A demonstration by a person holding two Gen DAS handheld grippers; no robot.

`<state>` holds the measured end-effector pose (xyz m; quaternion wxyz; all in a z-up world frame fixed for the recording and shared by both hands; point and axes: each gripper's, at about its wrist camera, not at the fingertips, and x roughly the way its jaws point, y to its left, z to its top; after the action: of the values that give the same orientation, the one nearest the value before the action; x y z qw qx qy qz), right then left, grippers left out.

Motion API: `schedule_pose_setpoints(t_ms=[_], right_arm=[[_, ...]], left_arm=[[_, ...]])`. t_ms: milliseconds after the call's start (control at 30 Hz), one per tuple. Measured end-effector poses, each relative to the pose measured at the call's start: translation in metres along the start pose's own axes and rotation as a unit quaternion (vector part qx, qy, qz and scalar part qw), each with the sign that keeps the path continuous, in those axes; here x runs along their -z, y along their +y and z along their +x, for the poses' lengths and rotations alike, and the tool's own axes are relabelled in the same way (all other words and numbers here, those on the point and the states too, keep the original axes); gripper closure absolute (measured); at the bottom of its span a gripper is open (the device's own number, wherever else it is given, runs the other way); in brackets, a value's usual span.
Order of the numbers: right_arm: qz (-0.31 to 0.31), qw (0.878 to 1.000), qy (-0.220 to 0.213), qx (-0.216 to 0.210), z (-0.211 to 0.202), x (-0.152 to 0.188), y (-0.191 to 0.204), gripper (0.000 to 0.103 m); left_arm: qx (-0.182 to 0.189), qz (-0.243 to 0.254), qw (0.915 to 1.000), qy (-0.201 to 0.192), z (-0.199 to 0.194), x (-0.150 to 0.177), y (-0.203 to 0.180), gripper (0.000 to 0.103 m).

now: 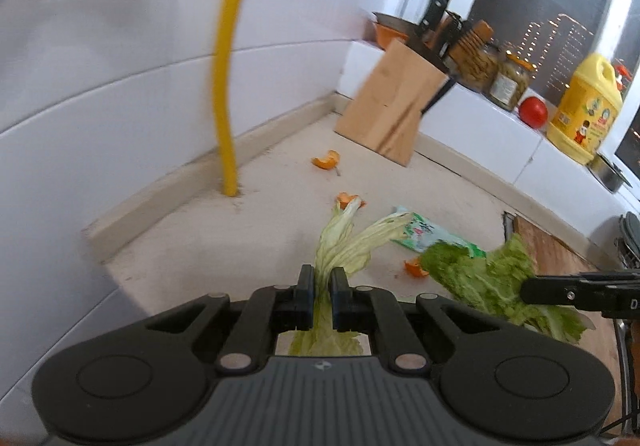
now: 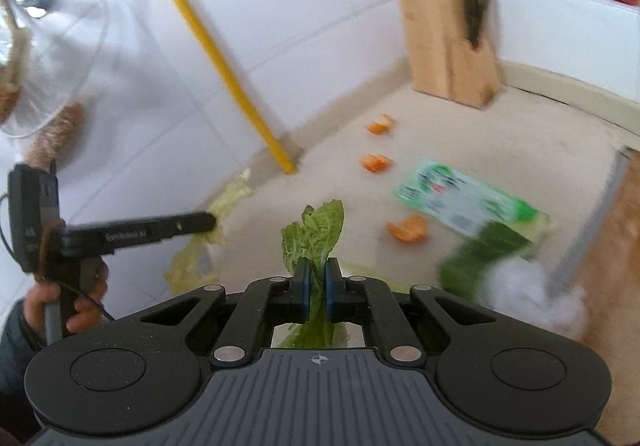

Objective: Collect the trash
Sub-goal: 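Carry both held cabbage leaves down over the black bin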

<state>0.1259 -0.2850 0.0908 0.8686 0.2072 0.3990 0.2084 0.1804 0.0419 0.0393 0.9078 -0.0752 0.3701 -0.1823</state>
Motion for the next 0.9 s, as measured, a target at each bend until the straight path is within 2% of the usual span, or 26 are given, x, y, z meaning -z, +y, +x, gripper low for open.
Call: schedule_pose_setpoints(t_ms=[267, 500, 633, 900], right_arm=[[-0.045, 0.996, 0.022, -0.067, 0.04, -0.003, 0.054, 0.094], [-0.077, 0.986, 0.071, -0.131, 0.092, 0.011, 0.105, 0.095], [-0.098, 0.977, 0.107, -0.158, 0.124, 0.025, 0.137, 0.095], [-0.129, 0.964, 0.163, -0.165, 0.183, 0.051, 0.177, 0.093]], left_arm=[[-0.062, -0.052, 0.9966, -0.019, -0.047, 0.032, 0.044, 0.099], [-0.126, -0.112, 0.9857, -0.006, -0.075, 0.075, 0.086, 0.099], [-0.15, -0.141, 0.9785, 0.001, -0.078, 0.095, 0.104, 0.099], [-0.192, -0.166, 0.9665, 0.038, -0.053, 0.12, 0.134, 0.096]])
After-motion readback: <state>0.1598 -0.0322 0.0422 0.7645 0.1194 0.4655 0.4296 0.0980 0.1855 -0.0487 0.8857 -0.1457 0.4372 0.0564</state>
